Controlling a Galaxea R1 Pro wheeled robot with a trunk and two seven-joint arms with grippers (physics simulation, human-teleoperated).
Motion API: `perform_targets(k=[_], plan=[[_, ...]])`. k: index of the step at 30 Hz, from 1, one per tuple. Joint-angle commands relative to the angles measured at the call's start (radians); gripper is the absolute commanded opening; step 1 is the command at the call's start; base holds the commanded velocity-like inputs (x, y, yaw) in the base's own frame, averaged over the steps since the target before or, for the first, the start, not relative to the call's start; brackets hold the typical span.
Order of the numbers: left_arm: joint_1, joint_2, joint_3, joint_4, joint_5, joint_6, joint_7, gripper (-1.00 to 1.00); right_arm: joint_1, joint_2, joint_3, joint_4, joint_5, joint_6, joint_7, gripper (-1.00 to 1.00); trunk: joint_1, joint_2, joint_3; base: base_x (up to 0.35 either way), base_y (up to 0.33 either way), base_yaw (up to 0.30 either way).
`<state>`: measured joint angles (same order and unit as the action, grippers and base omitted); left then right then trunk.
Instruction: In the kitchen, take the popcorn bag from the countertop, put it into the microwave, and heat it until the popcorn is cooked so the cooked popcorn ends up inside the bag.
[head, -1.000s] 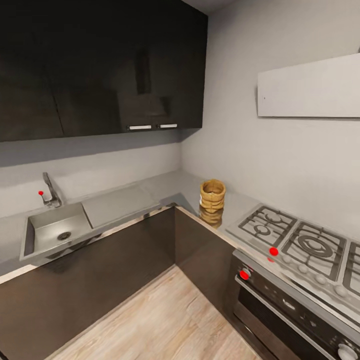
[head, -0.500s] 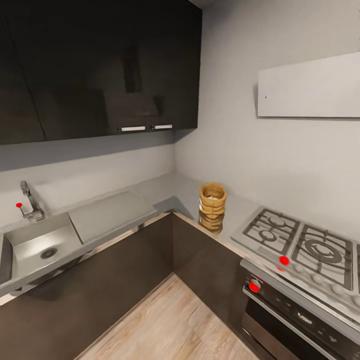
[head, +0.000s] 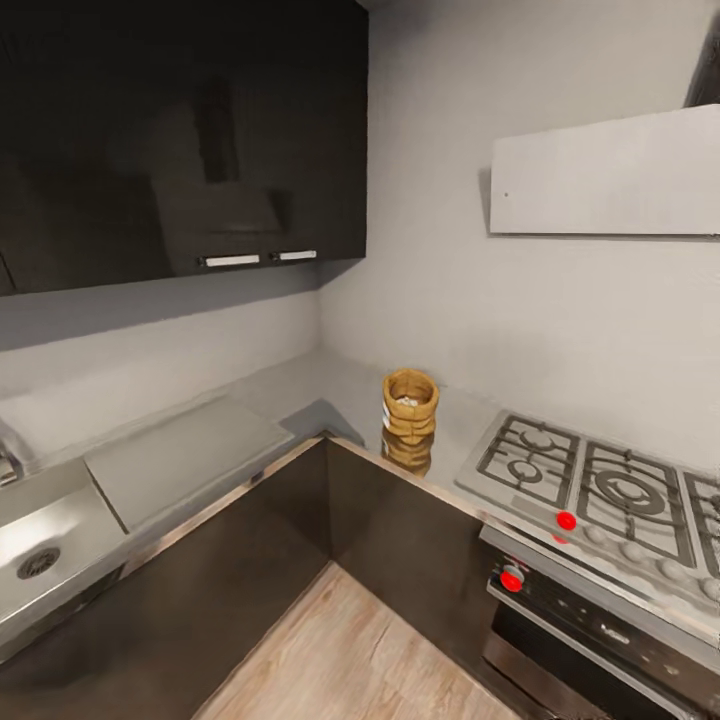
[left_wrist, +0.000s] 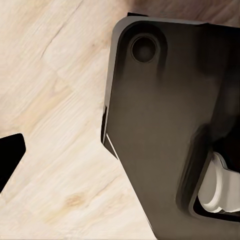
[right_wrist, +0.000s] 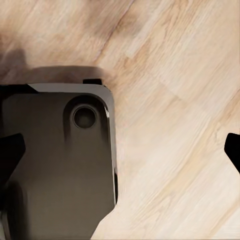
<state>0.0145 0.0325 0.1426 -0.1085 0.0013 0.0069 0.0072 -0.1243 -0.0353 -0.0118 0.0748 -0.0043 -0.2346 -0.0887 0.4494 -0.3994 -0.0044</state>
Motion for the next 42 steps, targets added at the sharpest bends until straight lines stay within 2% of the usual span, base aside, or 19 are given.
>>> perform_targets(k=[1,26,34,42], plan=[[0.001,0.0,0.004,-0.002,0.0,0.001,0.0,1.0,-0.002,0.0,-0.001,0.005,0.0,-0.008,-0.002,1.0,0.001,-0.001,0.0,0.165,0.262,-0.285],[0.001,0.0,0.003,-0.002,0.0,0.001,0.0,1.0,-0.002,0.0,-0.001,0.005,0.0,-0.008,-0.002,1.0,0.001,-0.001,0.0,0.153,0.267,-0.284],[0.001,-0.001,0.003,-0.002,0.0,0.001,0.0,1.0,-0.003,0.0,-0.001,0.005,0.0,-0.008,-0.002,1.0,0.001,-0.001,0.0,0.12,0.258,-0.098],[0.001,-0.007,0.003,-0.002,0.0,0.001,-0.001,1.0,-0.002,0.0,-0.001,0.004,0.001,-0.011,-0.004,1.0,0.001,-0.001,0.0,0.038,0.027,-0.08]])
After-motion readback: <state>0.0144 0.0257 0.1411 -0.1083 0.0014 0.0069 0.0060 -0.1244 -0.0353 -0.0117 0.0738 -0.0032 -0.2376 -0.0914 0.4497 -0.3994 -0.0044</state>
